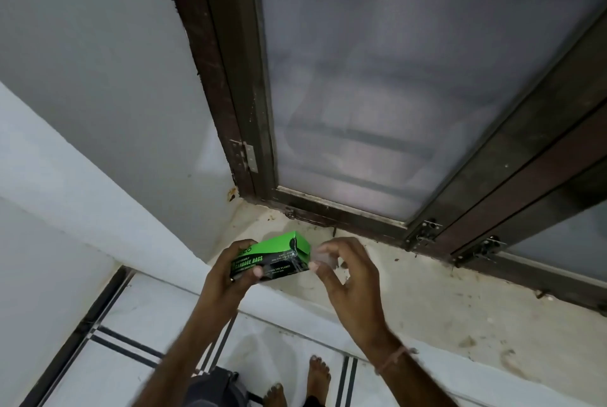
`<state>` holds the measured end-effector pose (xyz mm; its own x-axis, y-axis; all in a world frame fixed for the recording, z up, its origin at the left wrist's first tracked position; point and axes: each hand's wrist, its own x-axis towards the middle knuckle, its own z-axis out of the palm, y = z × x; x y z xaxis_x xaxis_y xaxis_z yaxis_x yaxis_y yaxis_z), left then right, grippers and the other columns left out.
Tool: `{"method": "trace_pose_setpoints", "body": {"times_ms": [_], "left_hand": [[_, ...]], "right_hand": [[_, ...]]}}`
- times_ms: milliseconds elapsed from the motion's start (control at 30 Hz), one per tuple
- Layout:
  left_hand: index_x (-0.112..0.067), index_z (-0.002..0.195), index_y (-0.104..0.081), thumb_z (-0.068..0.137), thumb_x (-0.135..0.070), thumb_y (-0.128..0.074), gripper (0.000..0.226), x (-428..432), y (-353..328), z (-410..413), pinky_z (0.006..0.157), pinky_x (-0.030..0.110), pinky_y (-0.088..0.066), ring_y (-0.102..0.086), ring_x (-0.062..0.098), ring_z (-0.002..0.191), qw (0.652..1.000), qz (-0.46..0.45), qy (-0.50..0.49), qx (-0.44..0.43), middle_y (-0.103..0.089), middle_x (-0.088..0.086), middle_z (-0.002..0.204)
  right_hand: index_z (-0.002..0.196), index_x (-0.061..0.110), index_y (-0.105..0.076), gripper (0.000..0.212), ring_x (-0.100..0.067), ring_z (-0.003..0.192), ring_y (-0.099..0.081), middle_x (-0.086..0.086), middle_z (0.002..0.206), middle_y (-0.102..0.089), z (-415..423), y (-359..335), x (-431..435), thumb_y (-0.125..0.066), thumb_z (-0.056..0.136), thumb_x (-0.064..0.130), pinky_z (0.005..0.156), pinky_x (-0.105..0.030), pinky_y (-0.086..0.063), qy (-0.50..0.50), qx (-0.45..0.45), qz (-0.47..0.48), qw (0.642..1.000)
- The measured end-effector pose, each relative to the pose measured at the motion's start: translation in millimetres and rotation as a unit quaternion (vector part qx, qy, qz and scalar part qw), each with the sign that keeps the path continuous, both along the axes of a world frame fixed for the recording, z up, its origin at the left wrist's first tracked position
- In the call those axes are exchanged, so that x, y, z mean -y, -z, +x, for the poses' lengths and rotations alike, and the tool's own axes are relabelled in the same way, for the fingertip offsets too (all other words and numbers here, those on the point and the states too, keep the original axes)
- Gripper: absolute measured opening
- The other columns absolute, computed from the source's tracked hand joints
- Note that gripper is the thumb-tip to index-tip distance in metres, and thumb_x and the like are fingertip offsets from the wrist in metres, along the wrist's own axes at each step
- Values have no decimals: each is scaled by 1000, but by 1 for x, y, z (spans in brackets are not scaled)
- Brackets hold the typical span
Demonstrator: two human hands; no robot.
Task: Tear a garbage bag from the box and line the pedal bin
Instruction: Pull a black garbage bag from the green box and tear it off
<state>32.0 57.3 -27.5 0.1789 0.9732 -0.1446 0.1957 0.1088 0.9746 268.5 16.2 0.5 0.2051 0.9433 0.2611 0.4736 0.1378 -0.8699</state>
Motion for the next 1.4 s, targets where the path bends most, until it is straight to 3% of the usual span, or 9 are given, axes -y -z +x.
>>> {"method": "trace_pose_setpoints", "body": {"times_ms": [267, 500, 700, 867, 967, 1067, 1133, 1200, 1400], "left_hand": [[-18, 132, -59, 79, -53, -74, 65, 4, -7, -1, 96, 57, -55, -66, 26, 112, 1000, 21, -10, 9, -69, 6, 124], [-19, 133, -59, 78, -61, -75, 71, 9, -13, -11, 93, 47, -58, -67, 23, 110, 999, 40, 22, 6, -69, 6, 123], [-35, 124, -63, 72, -66, -77, 62, -1, -31, -23, 83, 23, -54, -66, 15, 106, 995, 76, 58, -29, -66, 0, 124], [-39, 121, -63, 76, -55, -74, 49, -7, -46, -29, 86, 22, -53, -65, 13, 110, 989, 111, 79, -56, -66, -1, 125], [-37, 124, -63, 78, -53, -73, 50, -10, -57, -30, 86, 17, -51, -65, 12, 111, 982, 143, 102, -75, -64, -2, 125], [-36, 122, -61, 79, -56, -70, 48, -14, -73, -27, 85, 9, -47, -62, 5, 112, 965, 196, 128, -118, -62, -8, 124], [-37, 123, -60, 80, -64, -68, 52, -18, -84, -25, 86, 8, -47, -60, 4, 113, 952, 223, 150, -148, -60, -10, 124], [-35, 126, -59, 82, -72, -62, 57, -23, -95, -22, 86, 8, -48, -59, 1, 113, 937, 242, 174, -182, -59, -10, 125], [-30, 132, -60, 87, -57, -66, 52, -39, -134, 7, 83, 27, -53, -58, 15, 110, 847, 354, 225, -327, -55, -4, 132]], "right_hand": [[119, 19, -76, 27, -12, 100, -66, 8, 110, -66, -15, -4, 11, -74, 93, 25, 82, -34, -59, -38, -55, -18, 998], [142, 22, -64, 48, -7, 104, -63, 7, 116, -60, -23, -12, 18, -73, 95, 28, 83, -19, -55, -45, -56, -44, 996], [125, 38, -64, 40, -9, 107, -61, 11, 125, -57, -28, -21, 24, -77, 89, 27, 78, -21, -56, -72, -78, -68, 992], [96, 19, -70, 9, -12, 106, -69, 8, 111, -72, -32, -28, 32, -76, 93, 24, 87, -25, -57, -31, -156, -49, 986], [102, 11, -76, 19, -11, 117, -70, 7, 120, -77, -34, -30, 36, -66, 101, 27, 95, -30, -57, -19, -222, -53, 973], [95, -1, -71, 15, -12, 108, -72, -4, 113, -79, -34, -28, 36, -71, 97, 13, 90, -27, -55, -12, -294, -69, 953], [104, 5, -70, 11, -14, 103, -68, -7, 112, -76, -36, -25, 38, -75, 94, 9, 89, -28, -55, -14, -320, -75, 944], [119, 13, -66, 27, -14, 110, -67, -2, 119, -74, -37, -22, 40, -75, 94, 9, 90, -28, -55, -23, -360, -84, 929], [139, 23, -57, 53, -14, 113, -69, -3, 129, -71, -40, -21, 33, -75, 90, 13, 91, -31, -57, -33, -506, -111, 855]]}}
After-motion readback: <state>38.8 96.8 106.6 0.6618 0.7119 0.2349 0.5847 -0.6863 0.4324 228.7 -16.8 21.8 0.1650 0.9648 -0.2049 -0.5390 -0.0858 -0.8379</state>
